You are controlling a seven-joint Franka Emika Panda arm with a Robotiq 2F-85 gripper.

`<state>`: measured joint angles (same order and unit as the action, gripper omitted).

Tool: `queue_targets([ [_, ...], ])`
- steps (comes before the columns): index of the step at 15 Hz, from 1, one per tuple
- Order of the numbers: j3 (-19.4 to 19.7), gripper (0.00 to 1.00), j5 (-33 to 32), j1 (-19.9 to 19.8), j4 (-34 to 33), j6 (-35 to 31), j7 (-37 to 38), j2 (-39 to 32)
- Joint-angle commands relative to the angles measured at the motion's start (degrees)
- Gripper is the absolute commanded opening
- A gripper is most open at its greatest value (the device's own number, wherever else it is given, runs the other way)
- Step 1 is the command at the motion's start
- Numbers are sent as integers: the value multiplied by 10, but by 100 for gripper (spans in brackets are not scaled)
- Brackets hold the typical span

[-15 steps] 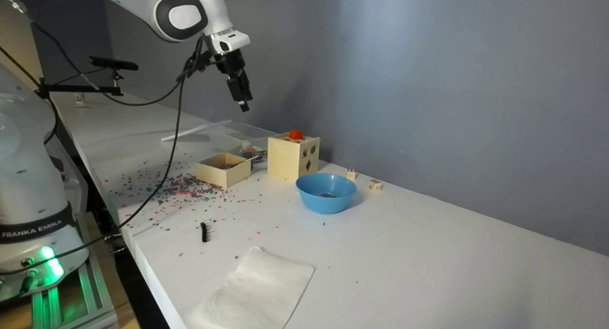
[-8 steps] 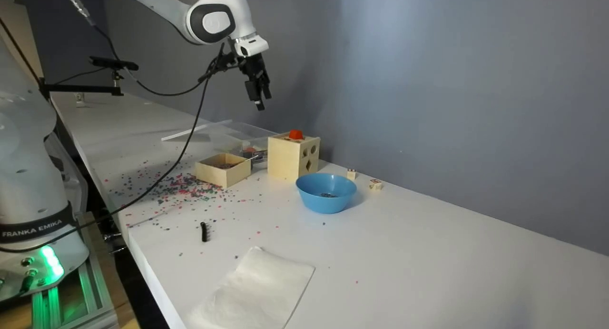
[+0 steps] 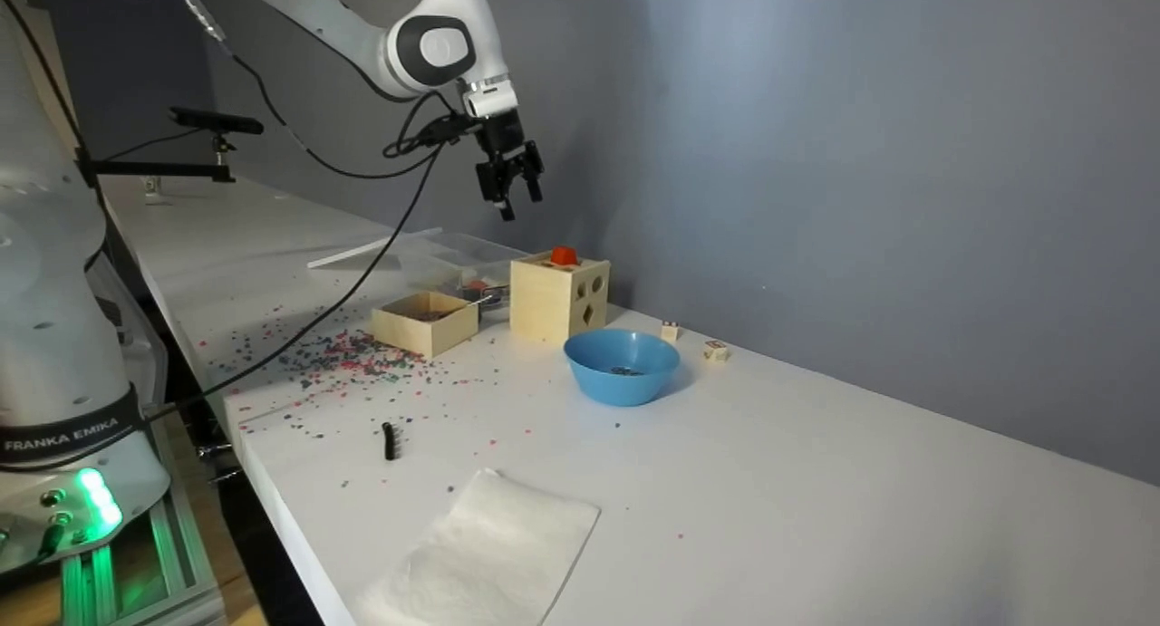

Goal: Put the orange block in the clear container then put the wooden box on top of the wooden toy box.

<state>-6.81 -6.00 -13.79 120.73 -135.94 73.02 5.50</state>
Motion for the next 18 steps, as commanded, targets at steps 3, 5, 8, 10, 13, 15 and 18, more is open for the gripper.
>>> queue_targets([
  [3, 52, 100, -45, 55, -195, 107, 190, -149],
  [5, 71, 100, -32, 77, -256, 152, 220, -194],
  [8, 88, 100, -3, 100, -337, 178, 222, -260],
  [10, 87, 100, 21, 104, -368, 162, 180, -280],
  [13, 99, 100, 8, 117, -335, 153, 173, -267],
  [15, 99, 100, 10, 120, -348, 154, 168, -273],
  [18, 100, 100, 21, 119, -360, 159, 157, -291],
])
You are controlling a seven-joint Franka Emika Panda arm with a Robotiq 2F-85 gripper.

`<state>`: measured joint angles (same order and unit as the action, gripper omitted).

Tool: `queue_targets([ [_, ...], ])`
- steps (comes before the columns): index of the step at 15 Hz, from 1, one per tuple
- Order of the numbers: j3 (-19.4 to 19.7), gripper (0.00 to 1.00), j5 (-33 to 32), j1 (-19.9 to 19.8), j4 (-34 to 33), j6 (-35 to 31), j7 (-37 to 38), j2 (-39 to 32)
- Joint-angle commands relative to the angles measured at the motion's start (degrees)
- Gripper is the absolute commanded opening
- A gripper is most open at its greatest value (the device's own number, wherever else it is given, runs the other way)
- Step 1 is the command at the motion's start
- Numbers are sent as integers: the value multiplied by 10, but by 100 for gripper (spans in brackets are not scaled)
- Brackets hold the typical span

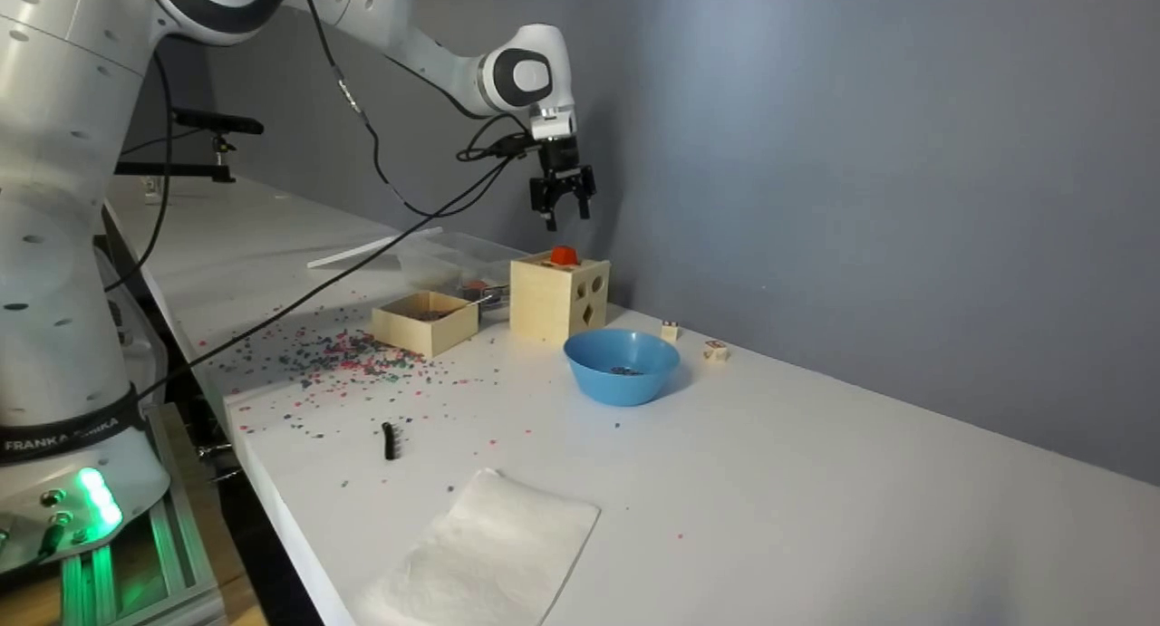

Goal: Put the orange block in the clear container then put the wooden box on top of the wooden toy box.

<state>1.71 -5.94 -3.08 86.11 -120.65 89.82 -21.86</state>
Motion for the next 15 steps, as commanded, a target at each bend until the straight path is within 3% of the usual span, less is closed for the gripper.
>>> queue_targets([
  [1, 14, 100, 29, 11, -18, 5, -16, -26],
  [6, 17, 100, 45, 18, -31, 10, -12, -57],
  [7, 18, 93, 48, 19, -33, 10, -11, -63],
  [8, 19, 74, 49, 20, -34, 8, -9, -67],
  [15, 29, 24, 40, 33, -37, 45, -5, -60],
])
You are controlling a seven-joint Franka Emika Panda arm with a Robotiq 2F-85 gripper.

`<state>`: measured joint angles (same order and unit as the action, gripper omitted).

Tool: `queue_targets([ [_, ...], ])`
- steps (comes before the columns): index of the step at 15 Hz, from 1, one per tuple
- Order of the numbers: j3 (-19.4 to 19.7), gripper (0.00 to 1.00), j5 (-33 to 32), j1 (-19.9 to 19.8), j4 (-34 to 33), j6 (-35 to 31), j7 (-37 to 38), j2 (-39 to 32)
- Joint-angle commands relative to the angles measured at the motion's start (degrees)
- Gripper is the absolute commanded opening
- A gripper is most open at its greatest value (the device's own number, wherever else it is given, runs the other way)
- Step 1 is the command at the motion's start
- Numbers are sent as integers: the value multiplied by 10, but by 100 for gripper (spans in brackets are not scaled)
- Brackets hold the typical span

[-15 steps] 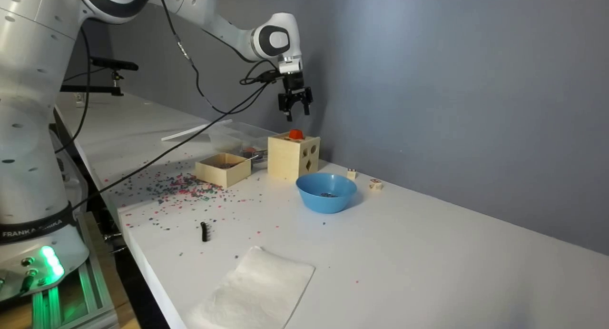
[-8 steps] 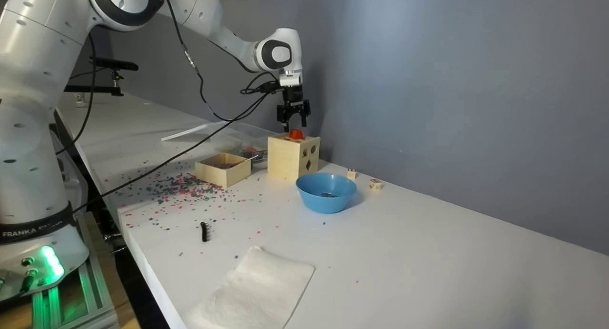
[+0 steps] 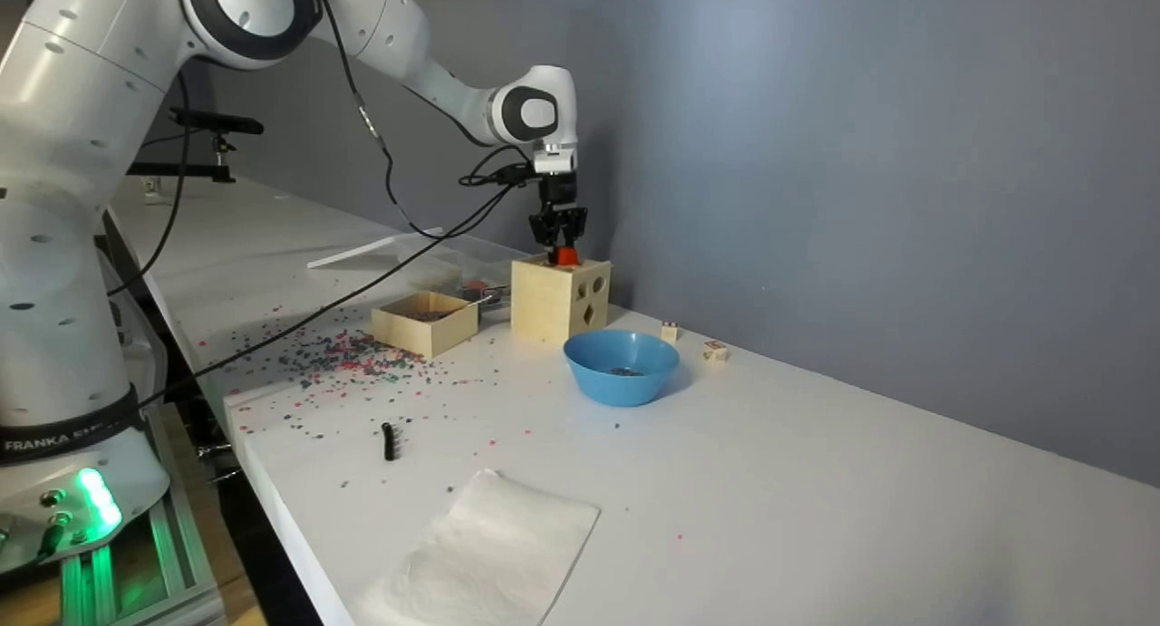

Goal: Put the orange block in the clear container then put the wooden box on top of the wooden toy box.

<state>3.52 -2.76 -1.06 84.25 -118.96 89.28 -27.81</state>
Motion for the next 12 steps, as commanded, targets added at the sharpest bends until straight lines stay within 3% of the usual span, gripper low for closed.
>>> queue_targets([
  [1, 10, 19, 3, 18, -14, 31, -3, 8],
  [4, 13, 19, -39, 46, 19, 22, -6, 49],
  [6, -1, 19, -52, 56, 33, 10, -50, 70],
  [12, -53, 19, 6, 72, 1, 55, -207, 66],
])
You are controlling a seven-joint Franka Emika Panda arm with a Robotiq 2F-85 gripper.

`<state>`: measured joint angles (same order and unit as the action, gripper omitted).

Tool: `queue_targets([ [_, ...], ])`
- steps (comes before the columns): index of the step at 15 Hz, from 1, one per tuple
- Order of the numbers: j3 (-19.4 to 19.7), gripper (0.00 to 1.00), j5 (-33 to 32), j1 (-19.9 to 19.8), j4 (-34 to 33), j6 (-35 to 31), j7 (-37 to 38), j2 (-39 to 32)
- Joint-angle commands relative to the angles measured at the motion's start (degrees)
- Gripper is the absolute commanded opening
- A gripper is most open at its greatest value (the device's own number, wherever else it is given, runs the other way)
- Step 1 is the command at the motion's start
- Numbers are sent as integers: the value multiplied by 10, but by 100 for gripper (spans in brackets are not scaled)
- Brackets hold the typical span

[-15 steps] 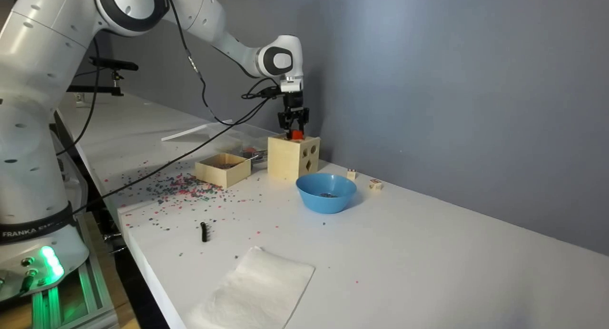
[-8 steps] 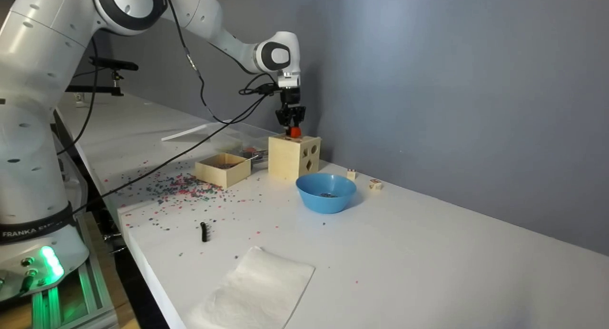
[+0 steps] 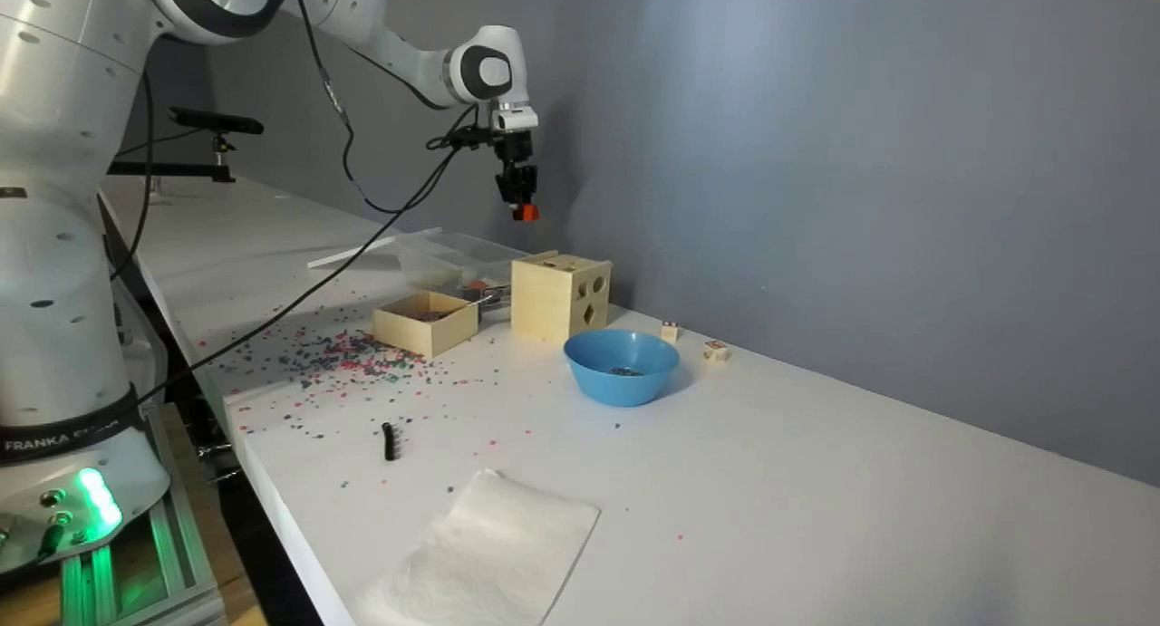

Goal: Put the orange block in the clear container then put the wooden box on top of the wooden toy box.

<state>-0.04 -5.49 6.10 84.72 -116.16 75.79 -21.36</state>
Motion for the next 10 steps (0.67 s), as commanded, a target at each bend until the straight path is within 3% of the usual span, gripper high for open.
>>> queue_targets([
  [1, -24, 19, 47, -1, -8, 34, -99, -6],
  [4, -36, 19, 87, -5, -21, 78, -182, -15],
  [5, -38, 69, 96, -4, -27, 102, -207, -18],
  [7, -32, 75, 97, -3, -26, 125, -245, -13],
  [10, -20, 97, 99, -10, 5, 108, -276, 27],
])
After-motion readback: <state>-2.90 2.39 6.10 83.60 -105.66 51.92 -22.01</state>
